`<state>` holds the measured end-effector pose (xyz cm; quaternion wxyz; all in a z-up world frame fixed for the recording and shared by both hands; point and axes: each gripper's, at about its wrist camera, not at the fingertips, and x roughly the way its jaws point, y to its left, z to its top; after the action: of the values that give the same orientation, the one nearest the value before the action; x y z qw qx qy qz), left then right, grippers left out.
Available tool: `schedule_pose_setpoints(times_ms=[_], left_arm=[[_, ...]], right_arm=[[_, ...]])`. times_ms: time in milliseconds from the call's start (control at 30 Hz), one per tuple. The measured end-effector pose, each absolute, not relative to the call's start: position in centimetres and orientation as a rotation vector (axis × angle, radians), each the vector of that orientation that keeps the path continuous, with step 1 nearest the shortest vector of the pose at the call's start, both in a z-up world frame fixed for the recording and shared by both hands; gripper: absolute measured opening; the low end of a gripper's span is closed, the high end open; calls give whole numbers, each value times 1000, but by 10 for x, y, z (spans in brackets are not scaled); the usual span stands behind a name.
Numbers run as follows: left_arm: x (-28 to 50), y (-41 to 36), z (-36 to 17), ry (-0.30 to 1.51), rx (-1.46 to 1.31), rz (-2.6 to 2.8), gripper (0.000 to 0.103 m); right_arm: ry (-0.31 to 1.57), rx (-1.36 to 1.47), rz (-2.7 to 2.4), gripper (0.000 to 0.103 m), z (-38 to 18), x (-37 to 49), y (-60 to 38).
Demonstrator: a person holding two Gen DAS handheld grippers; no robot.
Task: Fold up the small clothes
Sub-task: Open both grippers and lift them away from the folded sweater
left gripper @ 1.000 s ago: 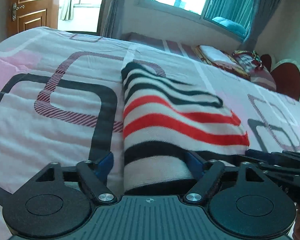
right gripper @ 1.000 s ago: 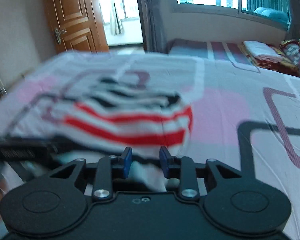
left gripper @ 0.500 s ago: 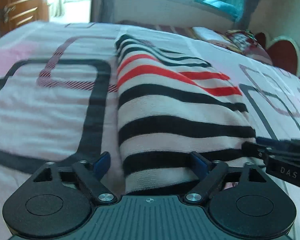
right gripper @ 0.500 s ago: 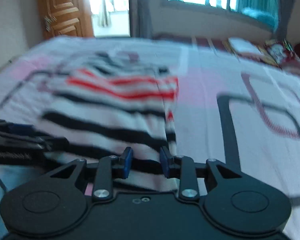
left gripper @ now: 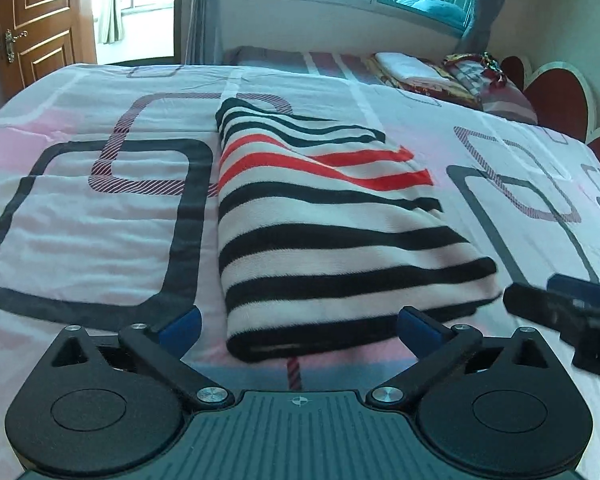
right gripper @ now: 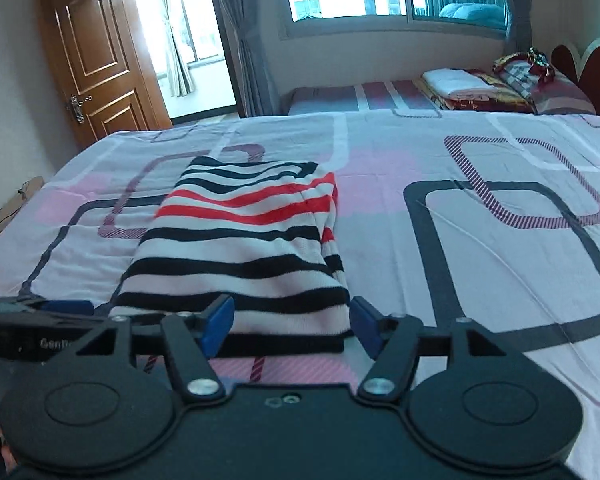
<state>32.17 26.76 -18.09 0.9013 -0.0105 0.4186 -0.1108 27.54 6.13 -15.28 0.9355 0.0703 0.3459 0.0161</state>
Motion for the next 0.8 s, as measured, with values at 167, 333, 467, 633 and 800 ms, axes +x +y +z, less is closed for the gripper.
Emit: schedule_pose_setpoints(times_ms=[167,333,467,633,800], left_arm=[[301,267,-163,898,-37,-147,103],[269,265,-141,883,-33,-85,103],[233,254,-114,807,26,-60,103],[180,235,-74,681,85,-53,103],[135,226,-48,663,41,-38,103]], right_arm=[[711,148,38,73,-146,254,61],[708,155,62,80,-132,234,55],[708,189,98,85,-123,214,42],[694,204,141,85,-109,180,29],[644,157,171,88,-86,140,21]])
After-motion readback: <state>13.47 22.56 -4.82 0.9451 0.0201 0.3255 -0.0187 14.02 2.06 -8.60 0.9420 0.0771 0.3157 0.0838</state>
